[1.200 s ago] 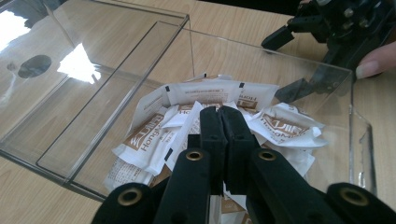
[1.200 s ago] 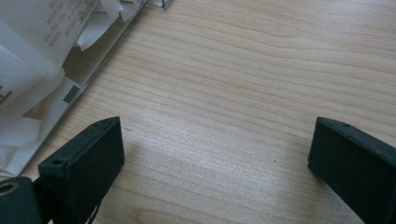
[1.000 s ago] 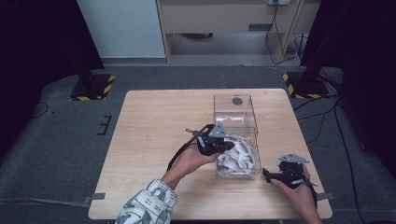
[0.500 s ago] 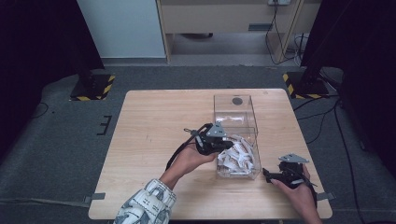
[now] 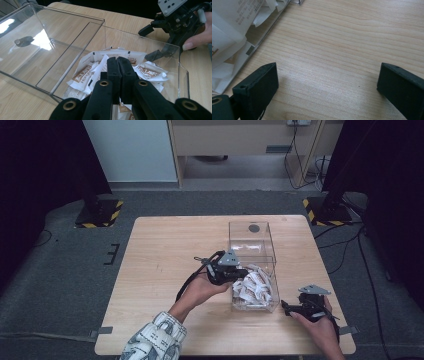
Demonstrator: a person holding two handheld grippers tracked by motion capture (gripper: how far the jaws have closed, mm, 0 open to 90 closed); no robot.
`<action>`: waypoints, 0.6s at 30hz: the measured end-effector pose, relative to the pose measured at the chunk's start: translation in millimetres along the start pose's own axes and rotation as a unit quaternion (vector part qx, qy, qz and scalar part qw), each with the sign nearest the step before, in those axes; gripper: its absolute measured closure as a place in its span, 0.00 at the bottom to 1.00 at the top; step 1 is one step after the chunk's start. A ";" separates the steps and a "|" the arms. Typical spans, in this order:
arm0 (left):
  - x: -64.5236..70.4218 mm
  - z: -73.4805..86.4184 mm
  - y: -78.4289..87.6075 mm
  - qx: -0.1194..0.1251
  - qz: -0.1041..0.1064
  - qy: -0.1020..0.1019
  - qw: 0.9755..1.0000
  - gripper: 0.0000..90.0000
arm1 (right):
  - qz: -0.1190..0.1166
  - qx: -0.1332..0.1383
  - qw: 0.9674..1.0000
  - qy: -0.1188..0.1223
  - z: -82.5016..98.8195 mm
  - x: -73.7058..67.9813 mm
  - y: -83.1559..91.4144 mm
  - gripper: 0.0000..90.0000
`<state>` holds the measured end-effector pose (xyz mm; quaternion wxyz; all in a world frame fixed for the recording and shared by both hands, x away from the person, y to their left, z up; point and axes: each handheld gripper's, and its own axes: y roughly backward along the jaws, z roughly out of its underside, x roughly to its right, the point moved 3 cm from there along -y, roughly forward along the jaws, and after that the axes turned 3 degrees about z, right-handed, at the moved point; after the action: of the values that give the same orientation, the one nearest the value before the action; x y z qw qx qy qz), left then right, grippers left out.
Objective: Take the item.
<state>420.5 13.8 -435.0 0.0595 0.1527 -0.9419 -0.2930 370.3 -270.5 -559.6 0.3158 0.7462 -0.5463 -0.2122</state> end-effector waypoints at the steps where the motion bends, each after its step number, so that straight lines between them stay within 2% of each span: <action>1: 0.1 -0.2 0.6 0.001 0.000 0.000 1.000 0.98 | 0.000 0.000 1.000 0.000 0.0 0.0 0.1 0.04; 18: -7.4 0.1 21.8 0.022 -0.014 0.007 1.000 0.98 | 0.000 0.000 1.000 0.000 0.0 0.0 0.0 0.04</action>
<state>422.0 33.3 -422.8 0.0590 0.1692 -0.9456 -0.2715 370.3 -270.5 -559.7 0.3160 0.7461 -0.5463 -0.2121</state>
